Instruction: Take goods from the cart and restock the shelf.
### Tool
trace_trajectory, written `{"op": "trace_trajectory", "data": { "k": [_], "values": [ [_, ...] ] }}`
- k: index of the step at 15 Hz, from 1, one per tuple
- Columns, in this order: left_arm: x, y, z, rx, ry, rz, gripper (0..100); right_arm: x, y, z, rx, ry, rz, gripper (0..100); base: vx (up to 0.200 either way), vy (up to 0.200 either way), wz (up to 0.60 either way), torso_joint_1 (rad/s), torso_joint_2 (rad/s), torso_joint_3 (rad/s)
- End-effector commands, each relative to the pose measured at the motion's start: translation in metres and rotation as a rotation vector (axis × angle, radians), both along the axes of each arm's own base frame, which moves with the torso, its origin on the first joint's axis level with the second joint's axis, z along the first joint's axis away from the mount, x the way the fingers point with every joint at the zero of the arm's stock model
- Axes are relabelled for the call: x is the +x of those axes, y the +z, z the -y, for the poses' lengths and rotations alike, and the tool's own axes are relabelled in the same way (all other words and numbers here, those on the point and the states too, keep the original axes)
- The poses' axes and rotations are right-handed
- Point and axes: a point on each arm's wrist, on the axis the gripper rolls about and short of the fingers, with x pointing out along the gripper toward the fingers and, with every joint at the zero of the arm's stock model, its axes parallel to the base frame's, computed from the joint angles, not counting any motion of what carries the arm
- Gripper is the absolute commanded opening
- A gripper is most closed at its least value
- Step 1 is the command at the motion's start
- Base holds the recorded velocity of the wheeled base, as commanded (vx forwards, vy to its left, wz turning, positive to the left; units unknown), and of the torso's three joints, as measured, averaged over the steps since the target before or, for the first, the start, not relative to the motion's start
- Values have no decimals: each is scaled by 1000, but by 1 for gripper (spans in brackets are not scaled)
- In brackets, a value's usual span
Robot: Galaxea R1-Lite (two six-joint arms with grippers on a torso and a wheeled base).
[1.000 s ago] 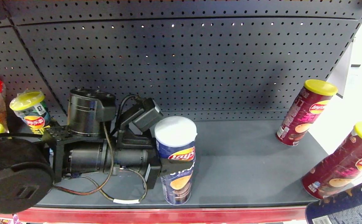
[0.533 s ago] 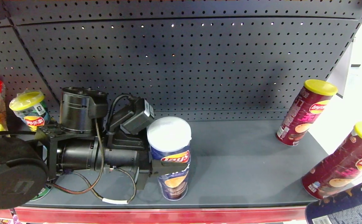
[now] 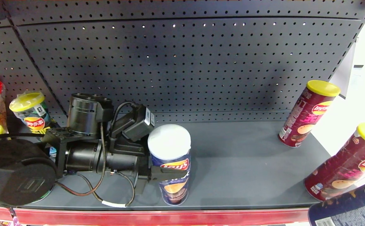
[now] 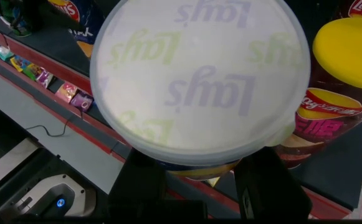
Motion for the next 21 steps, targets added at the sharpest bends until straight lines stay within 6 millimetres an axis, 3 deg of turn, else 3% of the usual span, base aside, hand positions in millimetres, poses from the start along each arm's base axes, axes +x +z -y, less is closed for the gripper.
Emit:
{"op": "trace_trajectory", "data": {
  "k": [1,17,18,21],
  "values": [
    [3,-4,2,6,-1,-10,0,0,1,0,0,0,1,0,0,0,0,0,0,0],
    [5,-12,4,7,-35,-58,0,6,0,-1,-6,0,-23,0,0,0,0,0,0,0],
    [5,-12,5,6,-35,-57,100,6,0,-1,-6,0,-22,0,0,0,0,0,0,0],
    [3,-8,2,4,-21,-49,100,9,4,-2,-8,2,-25,0,0,0,0,0,0,0]
  ]
}}
